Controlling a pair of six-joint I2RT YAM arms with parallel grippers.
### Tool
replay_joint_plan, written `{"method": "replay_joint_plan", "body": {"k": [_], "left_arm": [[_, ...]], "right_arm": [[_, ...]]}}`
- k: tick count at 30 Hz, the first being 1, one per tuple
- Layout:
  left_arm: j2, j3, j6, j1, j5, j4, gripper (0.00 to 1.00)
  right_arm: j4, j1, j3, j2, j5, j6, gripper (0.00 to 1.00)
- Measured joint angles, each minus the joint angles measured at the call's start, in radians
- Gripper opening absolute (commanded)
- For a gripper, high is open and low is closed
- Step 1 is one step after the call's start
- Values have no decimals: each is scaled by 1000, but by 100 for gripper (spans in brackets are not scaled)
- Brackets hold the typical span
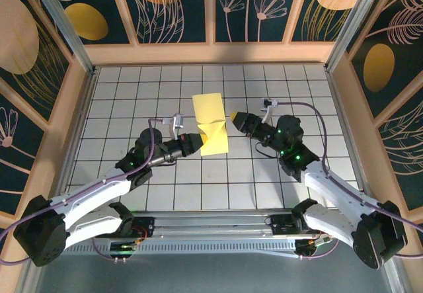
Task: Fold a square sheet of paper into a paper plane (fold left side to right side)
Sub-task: Turn over the paper at the center of the table.
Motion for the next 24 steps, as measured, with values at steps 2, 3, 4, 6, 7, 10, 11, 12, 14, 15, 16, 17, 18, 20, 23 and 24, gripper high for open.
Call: {"method": "replay_joint_plan", "body": {"k": [2, 3, 4, 6, 7, 10, 11, 12, 14, 15, 16, 17, 18, 20, 23, 24], "left_arm": [[0, 42, 52, 0, -41, -114, 0], [2, 66, 79, -3, -68, -182, 0], [8, 96, 105, -10, -106, -259, 0], [32, 159, 150, -32, -187, -394, 0], [55, 203, 170, -53, -243, -473, 0], [136, 324, 204, -119, -397, -666, 0], [178, 377, 208, -147, -467, -742, 0], [222, 430, 206, -174, -533, -815, 0], [323, 540, 189, -224, -664, -964, 0], [380, 595, 173, -246, -725, -1041, 0], [429, 636, 159, -262, -770, -1096, 0], [494, 684, 137, -281, -824, -1165, 0], [548, 716, 115, -296, -866, -1221, 0], [643, 760, 71, -323, -933, -1313, 0], [760, 787, 12, -351, -989, -1402, 0], [787, 790, -2, -357, -996, -1417, 0]], "right_arm": [[-116, -3, 14, -30, 97, -60, 56], [-171, -4, 17, -44, 146, -87, 58], [-230, -5, 17, -56, 199, -116, 61], [-330, -18, 17, -72, 286, -156, 67], [-376, -29, 17, -79, 335, -177, 70], [-472, -57, 8, -100, 445, -218, 75], [-494, -66, 2, -108, 474, -232, 77], [-514, -77, -5, -118, 497, -245, 79], [-544, -99, -20, -135, 528, -266, 81], [-557, -112, -27, -143, 539, -276, 82], [-568, -121, -33, -150, 548, -283, 84], [-577, -131, -40, -159, 556, -286, 88], [-582, -139, -48, -170, 563, -289, 91], [-592, -151, -61, -194, 574, -296, 95], [-600, -163, -72, -233, 580, -307, 97], [-600, -166, -75, -244, 580, -310, 97]]}}
